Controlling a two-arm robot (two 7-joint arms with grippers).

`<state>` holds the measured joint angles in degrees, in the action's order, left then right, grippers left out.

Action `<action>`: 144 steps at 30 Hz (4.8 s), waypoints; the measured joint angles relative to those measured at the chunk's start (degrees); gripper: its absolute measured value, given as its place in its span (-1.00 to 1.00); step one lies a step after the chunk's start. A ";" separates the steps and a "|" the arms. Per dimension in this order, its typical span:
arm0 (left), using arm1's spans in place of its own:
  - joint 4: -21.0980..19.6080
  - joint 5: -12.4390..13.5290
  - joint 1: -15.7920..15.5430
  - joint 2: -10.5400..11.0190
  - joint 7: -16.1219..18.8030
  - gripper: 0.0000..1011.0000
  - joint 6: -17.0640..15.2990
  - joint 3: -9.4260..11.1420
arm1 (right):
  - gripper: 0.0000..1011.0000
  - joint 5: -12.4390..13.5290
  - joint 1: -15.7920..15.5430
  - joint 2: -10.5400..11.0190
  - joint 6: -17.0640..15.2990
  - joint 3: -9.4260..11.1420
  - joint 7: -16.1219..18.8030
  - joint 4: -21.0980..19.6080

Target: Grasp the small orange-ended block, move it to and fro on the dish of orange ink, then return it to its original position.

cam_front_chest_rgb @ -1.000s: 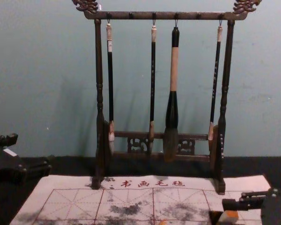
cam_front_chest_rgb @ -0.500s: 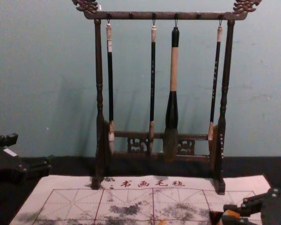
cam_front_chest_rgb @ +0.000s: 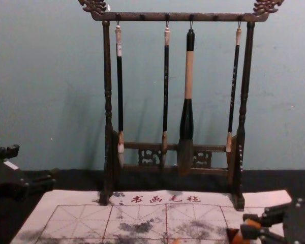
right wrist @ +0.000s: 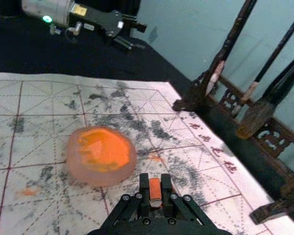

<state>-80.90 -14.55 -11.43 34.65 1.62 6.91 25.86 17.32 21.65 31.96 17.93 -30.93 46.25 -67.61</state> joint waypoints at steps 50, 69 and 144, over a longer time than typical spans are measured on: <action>0.00 0.00 0.00 0.00 0.00 0.98 0.00 0.00 | -0.72 10.03 0.93 2.72 -24.92 -3.13 -3.37 -16.43; 0.00 0.00 0.00 0.00 0.00 0.98 0.00 0.00 | -0.72 6.16 7.08 -2.45 -24.55 -9.22 -2.11 -8.51; 0.00 0.00 0.00 0.00 0.00 0.98 0.00 0.00 | -0.72 4.82 6.02 -0.92 -24.23 -9.84 -0.87 -9.73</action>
<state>-80.90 -14.55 -11.43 34.65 1.62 6.91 25.86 22.14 27.67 31.04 -6.30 -40.77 45.37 -77.34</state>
